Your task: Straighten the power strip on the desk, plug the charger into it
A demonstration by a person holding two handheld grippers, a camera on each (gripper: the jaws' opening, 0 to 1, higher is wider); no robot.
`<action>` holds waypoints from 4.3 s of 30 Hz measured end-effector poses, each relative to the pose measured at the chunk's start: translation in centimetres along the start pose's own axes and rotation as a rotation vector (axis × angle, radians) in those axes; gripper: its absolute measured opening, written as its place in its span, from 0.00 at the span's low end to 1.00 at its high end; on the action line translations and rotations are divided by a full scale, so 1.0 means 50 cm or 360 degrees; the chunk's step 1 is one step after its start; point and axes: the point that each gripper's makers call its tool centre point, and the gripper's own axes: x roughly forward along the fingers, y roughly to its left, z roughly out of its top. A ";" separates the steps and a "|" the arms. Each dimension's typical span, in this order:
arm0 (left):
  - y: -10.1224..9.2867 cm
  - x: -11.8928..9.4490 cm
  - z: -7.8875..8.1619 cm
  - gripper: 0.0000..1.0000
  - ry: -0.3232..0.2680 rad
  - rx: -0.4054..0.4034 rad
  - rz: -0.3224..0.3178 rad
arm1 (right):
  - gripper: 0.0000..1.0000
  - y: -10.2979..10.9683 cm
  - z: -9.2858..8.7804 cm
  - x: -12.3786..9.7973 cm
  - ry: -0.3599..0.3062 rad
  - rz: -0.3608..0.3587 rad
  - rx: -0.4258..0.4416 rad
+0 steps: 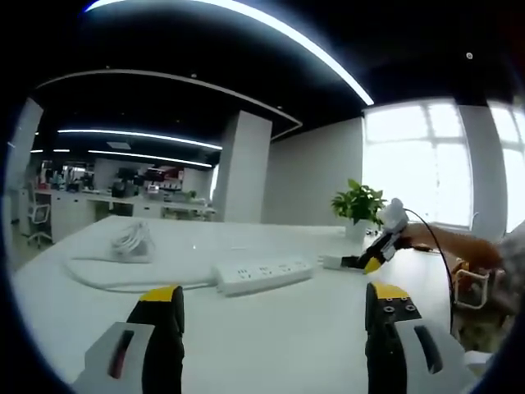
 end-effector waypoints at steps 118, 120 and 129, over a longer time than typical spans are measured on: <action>-0.002 0.042 0.052 0.91 -0.0057 0.0101 -0.0051 | 0.08 0.116 0.282 -0.091 -0.1058 0.0075 0.0169; 0.002 0.046 0.056 0.91 -0.0061 0.0108 -0.0046 | 0.08 0.122 0.287 -0.092 -0.1070 0.0080 0.0162; 0.026 0.060 0.084 0.91 -0.0076 0.0182 0.0005 | 0.08 0.146 0.310 -0.105 -0.1122 0.0049 0.0118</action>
